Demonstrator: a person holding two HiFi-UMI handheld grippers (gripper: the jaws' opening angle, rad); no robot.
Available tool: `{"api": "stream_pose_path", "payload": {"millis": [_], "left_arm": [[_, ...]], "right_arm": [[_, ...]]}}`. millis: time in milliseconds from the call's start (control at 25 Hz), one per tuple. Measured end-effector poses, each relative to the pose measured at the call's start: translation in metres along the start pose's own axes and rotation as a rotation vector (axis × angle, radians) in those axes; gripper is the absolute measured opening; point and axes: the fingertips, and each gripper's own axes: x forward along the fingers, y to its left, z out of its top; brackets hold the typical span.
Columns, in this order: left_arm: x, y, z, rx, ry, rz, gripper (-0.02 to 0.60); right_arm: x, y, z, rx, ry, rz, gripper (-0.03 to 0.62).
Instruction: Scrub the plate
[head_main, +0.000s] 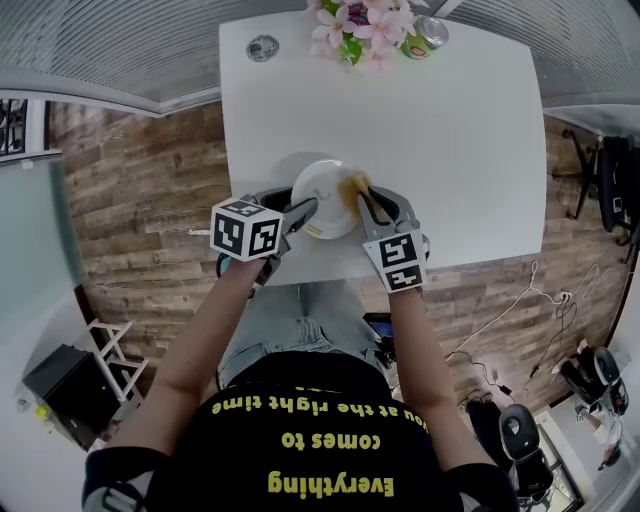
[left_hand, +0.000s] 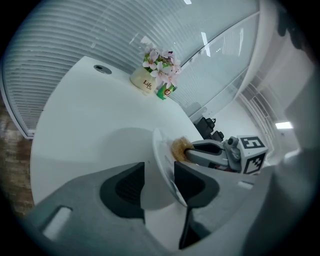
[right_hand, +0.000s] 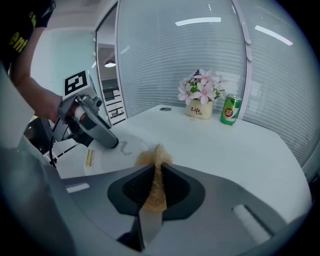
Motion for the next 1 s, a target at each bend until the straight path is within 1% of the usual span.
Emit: {"api": "stream_pose_path", "payload": {"millis": [80, 120, 200, 280, 480, 640, 800, 1000], "left_arm": [[0.003, -0.005, -0.001, 0.011, 0.007, -0.010, 0.178], [0.005, -0.007, 0.000, 0.000, 0.001, -0.024, 0.148], [0.007, -0.010, 0.002, -0.058, -0.022, -0.055, 0.092], [0.008, -0.010, 0.004, -0.119, -0.041, -0.076, 0.077], [0.009, -0.008, 0.006, -0.173, -0.044, -0.109, 0.065], [0.008, -0.004, 0.003, -0.234, -0.053, -0.132, 0.051], [0.007, -0.009, 0.006, -0.269, -0.066, -0.175, 0.042], [0.003, -0.019, 0.014, -0.308, -0.102, -0.243, 0.021]], "right_arm": [[0.000, 0.001, 0.001, -0.004, -0.001, 0.002, 0.043], [0.000, 0.001, 0.001, -0.005, -0.001, 0.002, 0.043], [0.001, 0.001, 0.002, -0.005, -0.001, 0.002, 0.043], [0.001, 0.001, 0.002, -0.006, -0.002, 0.001, 0.043], [0.001, 0.000, 0.001, -0.003, -0.004, 0.001, 0.043], [-0.001, 0.001, 0.002, -0.006, -0.008, -0.002, 0.043], [-0.001, 0.001, 0.003, -0.012, -0.012, -0.002, 0.043], [-0.007, 0.001, 0.007, -0.014, -0.025, -0.005, 0.043]]}}
